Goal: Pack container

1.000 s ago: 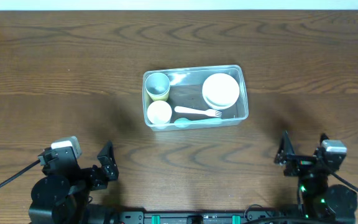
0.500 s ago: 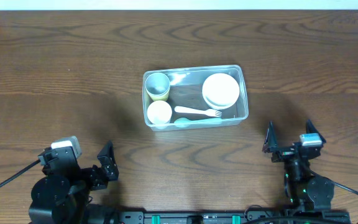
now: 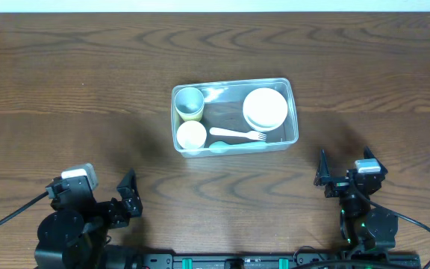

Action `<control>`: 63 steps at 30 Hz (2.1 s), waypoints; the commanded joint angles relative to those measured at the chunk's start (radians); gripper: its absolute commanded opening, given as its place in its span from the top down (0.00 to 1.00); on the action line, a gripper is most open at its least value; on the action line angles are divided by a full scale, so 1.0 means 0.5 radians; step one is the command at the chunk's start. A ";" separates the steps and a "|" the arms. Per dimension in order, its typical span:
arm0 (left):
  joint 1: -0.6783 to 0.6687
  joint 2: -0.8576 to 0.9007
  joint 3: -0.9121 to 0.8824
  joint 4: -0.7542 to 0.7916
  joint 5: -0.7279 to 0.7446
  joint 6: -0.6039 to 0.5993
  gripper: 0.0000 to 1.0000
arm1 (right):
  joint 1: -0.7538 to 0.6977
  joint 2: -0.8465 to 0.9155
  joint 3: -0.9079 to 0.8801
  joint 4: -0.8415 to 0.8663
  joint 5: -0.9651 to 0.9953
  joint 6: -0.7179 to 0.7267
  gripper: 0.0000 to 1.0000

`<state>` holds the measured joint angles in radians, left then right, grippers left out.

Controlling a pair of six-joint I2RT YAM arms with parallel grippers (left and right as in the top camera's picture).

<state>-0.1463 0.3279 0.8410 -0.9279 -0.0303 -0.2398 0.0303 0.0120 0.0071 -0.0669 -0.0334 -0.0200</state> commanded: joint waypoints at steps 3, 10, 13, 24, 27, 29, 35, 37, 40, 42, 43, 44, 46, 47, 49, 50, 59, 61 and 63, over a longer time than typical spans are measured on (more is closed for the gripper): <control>-0.008 -0.003 -0.011 0.000 -0.010 -0.019 0.02 | 0.004 -0.009 -0.003 -0.010 0.014 -0.038 0.01; -0.008 -0.003 -0.011 0.000 -0.010 -0.019 0.02 | 0.004 -0.009 -0.003 -0.009 0.014 -0.038 0.01; -0.008 -0.003 -0.011 0.000 -0.010 -0.019 0.02 | 0.004 -0.009 -0.003 -0.010 0.014 -0.037 0.01; 0.165 -0.126 -0.086 -0.208 -0.074 0.109 0.02 | 0.004 -0.009 -0.003 -0.010 0.014 -0.038 0.01; 0.236 -0.279 -0.246 -0.152 -0.075 0.110 0.02 | 0.004 -0.009 -0.003 -0.010 0.014 -0.038 0.01; 0.263 -0.387 -0.363 -0.076 -0.075 0.110 0.02 | 0.004 -0.009 -0.003 -0.010 0.014 -0.038 0.01; 0.317 -0.653 -0.809 0.395 -0.075 0.109 0.02 | 0.004 -0.009 -0.003 -0.009 0.014 -0.038 0.01; 0.330 -0.646 -0.926 0.590 -0.060 0.109 0.02 | 0.004 -0.009 -0.003 -0.010 0.014 -0.037 0.01; 0.330 -0.652 -1.122 0.976 -0.060 0.110 0.02 | 0.004 -0.009 -0.003 -0.010 0.014 -0.038 0.01; 0.330 -0.652 -1.247 1.246 -0.061 0.110 0.02 | 0.004 -0.009 -0.003 -0.010 0.014 -0.038 0.01; 0.330 -0.652 -1.301 1.366 -0.060 0.110 0.02 | 0.004 -0.009 -0.003 -0.009 0.014 -0.038 0.01; 0.330 -0.652 -1.351 1.479 -0.060 0.110 0.02 | 0.004 -0.009 -0.003 -0.010 0.014 -0.038 0.01; 0.330 -0.652 -1.447 1.700 -0.060 0.110 0.02 | 0.004 -0.009 -0.003 -0.009 0.014 -0.038 0.01; 0.330 -0.652 -1.492 1.801 -0.057 0.110 0.02 | 0.004 -0.009 -0.003 -0.009 0.014 -0.038 0.01; 0.330 -0.652 -1.556 1.923 -0.027 0.111 0.02 | 0.004 -0.009 -0.003 -0.010 0.014 -0.038 0.01; 0.330 -0.652 -1.586 1.955 -0.019 0.111 0.02 | 0.004 -0.009 -0.003 -0.009 0.014 -0.038 0.01; 0.323 -0.652 -1.674 1.715 0.100 0.108 0.02 | 0.004 -0.009 -0.003 -0.009 0.014 -0.038 0.01; 0.320 -0.652 -1.674 1.715 0.101 0.069 0.02 | 0.004 -0.009 -0.003 -0.010 0.014 -0.038 0.01; 0.320 -0.652 -1.674 1.715 0.101 0.024 0.02 | 0.004 -0.009 -0.003 -0.010 0.014 -0.038 0.01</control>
<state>0.0124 0.0101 0.0181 -0.0250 0.0154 -0.2081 0.0303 0.0120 0.0071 -0.0673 -0.0299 -0.0273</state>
